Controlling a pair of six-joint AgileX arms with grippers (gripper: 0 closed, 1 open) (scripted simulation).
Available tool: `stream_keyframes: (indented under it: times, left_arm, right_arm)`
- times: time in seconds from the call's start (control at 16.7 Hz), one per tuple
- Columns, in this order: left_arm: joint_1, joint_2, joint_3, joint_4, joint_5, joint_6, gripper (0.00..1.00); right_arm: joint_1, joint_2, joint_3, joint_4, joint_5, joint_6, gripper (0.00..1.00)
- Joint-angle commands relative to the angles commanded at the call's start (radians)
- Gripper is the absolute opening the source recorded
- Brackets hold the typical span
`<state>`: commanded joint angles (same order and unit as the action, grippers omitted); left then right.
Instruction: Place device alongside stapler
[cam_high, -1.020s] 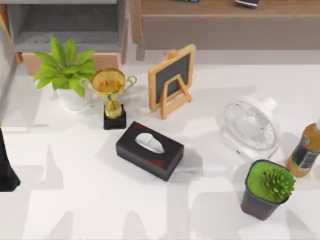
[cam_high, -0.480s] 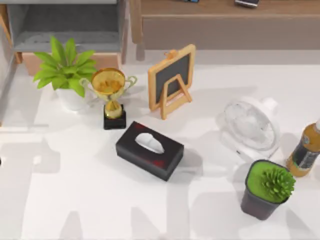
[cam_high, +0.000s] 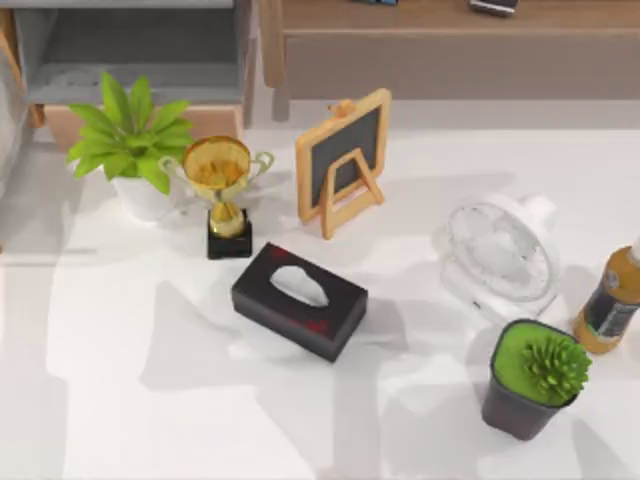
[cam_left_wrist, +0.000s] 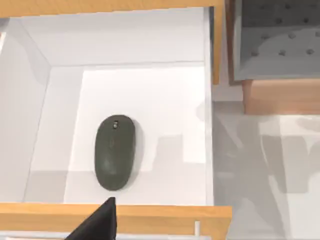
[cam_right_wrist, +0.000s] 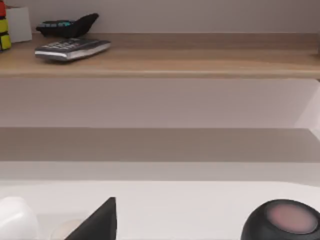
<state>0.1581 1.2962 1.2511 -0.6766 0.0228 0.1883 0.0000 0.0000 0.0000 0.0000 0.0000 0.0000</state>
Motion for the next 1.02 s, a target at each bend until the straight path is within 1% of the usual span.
stream_keyframes:
  times: [0.3,0.66,0.84,1.02]
  left_arm:
    - [0.073,0.553,0.501,-0.239,0.002,0.070,1.00]
    - [0.172,1.078,1.011,-0.553,0.007,0.145,1.00]
    - [0.182,1.249,1.182,-0.645,0.015,0.176,1.00]
    - [0.174,1.325,1.259,-0.684,0.020,0.195,1.00]
  right_arm:
    - [0.000,0.000,0.000,0.000,0.000,0.000,1.00]
    - [0.000,0.000,0.000,0.000,0.000,0.000,1.00]
    - [0.000,0.000,0.000,0.000,0.000,0.000,1.00]
    - [0.000,0.000,0.000,0.000,0.000,0.000,1.00]
